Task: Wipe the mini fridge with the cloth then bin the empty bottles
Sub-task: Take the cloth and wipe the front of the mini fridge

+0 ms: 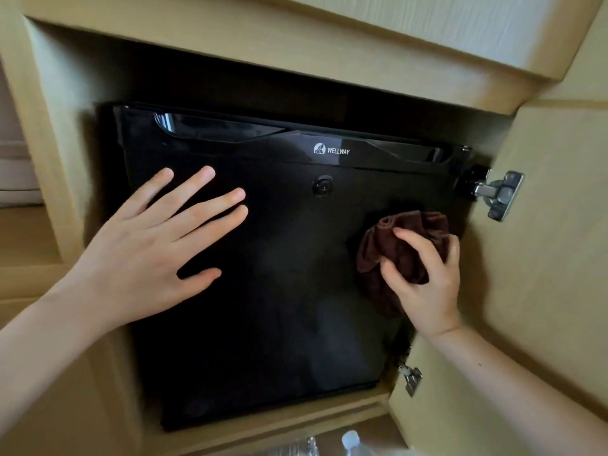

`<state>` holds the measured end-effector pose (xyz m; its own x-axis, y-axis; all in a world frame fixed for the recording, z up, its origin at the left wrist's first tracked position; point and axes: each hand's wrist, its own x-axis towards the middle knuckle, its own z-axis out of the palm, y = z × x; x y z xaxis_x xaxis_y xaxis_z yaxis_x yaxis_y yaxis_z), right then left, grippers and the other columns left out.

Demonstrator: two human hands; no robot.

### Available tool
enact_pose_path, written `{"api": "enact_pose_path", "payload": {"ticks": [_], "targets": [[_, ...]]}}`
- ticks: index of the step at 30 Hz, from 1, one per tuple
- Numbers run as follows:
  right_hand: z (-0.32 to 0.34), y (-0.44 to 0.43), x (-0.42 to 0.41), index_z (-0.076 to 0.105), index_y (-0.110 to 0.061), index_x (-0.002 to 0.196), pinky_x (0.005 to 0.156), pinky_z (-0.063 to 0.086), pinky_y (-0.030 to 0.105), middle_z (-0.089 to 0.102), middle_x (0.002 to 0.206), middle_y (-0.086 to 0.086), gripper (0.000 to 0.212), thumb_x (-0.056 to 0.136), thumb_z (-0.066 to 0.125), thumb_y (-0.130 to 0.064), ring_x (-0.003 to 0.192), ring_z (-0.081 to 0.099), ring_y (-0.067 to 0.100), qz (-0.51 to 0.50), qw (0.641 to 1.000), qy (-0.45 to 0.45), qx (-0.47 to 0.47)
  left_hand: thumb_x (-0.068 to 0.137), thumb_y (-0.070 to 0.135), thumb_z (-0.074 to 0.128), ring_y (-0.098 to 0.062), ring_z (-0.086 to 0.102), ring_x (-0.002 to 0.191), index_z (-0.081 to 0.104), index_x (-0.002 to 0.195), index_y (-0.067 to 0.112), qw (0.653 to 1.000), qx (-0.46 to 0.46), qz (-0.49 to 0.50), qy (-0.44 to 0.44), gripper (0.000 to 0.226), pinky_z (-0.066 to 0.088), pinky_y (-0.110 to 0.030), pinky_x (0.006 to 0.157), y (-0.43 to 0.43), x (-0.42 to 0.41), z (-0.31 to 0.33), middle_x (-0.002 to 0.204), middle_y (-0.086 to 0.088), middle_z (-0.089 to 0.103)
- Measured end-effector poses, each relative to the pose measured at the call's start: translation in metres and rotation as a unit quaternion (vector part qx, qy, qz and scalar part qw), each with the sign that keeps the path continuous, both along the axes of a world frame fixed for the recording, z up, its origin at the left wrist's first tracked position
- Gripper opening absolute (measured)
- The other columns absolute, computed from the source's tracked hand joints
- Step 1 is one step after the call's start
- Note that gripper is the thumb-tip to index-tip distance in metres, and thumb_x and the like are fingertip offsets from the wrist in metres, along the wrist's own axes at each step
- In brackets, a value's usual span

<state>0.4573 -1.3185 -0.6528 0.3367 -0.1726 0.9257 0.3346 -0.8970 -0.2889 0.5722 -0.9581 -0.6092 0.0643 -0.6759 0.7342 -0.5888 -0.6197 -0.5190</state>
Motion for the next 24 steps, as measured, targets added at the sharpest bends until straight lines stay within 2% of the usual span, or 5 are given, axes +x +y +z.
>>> {"api": "enact_pose_path", "payload": {"ticks": [4,8,14,18,24], "targets": [[-0.004,-0.014,-0.009,0.068,-0.002,0.119,0.108,0.026,0.008,0.055,0.121,0.031,0.041,0.085,0.067,-0.023,0.120,0.039,-0.002,-0.057,0.996,-0.017,0.060,0.085,0.051,0.055,-0.027,0.020,0.152,0.031,0.155,0.024,1.000,-0.010,-0.010,-0.003,0.079,0.012,-0.049,0.122,-0.001,0.003,-0.001,0.164,0.006,0.023],[-0.009,0.012,0.001,0.068,0.002,0.116,0.111,0.023,0.010,0.058,0.118,0.033,0.035,0.082,0.075,-0.002,0.119,0.044,0.009,-0.078,0.993,-0.040,0.073,0.082,0.051,0.057,-0.026,0.016,0.153,0.030,0.156,0.024,1.000,-0.011,0.004,0.003,0.083,0.009,-0.050,0.123,-0.004,-0.003,0.000,0.164,0.007,0.021],[-0.035,0.101,0.030,0.072,-0.003,0.115,0.108,0.036,0.019,0.055,0.114,0.028,0.034,0.082,0.077,-0.007,0.125,0.041,-0.002,0.063,0.996,-0.062,0.012,0.081,0.052,0.057,-0.027,0.011,0.154,0.027,0.156,0.024,1.000,0.006,0.023,0.020,0.086,0.004,-0.051,0.123,-0.005,-0.008,0.002,0.164,0.006,0.022],[-0.052,0.160,0.050,0.072,-0.008,0.119,0.105,0.042,0.024,0.047,0.122,0.014,0.036,0.083,0.078,-0.006,0.121,0.049,0.010,0.157,0.986,-0.042,-0.025,0.079,0.046,0.057,-0.028,0.011,0.154,0.027,0.157,0.024,0.999,0.015,0.026,0.017,0.086,0.005,-0.052,0.123,-0.004,-0.009,0.002,0.165,0.005,0.020],[-0.046,0.148,0.049,0.070,-0.011,0.124,0.105,0.043,0.025,0.049,0.123,0.012,0.037,0.088,0.077,-0.012,0.122,0.050,0.010,0.204,0.977,-0.016,-0.055,0.077,0.045,0.072,-0.029,0.010,0.154,0.027,0.157,0.021,0.996,0.080,0.048,0.006,0.095,0.007,-0.053,0.123,0.008,-0.012,0.008,0.165,0.000,0.022]]}}
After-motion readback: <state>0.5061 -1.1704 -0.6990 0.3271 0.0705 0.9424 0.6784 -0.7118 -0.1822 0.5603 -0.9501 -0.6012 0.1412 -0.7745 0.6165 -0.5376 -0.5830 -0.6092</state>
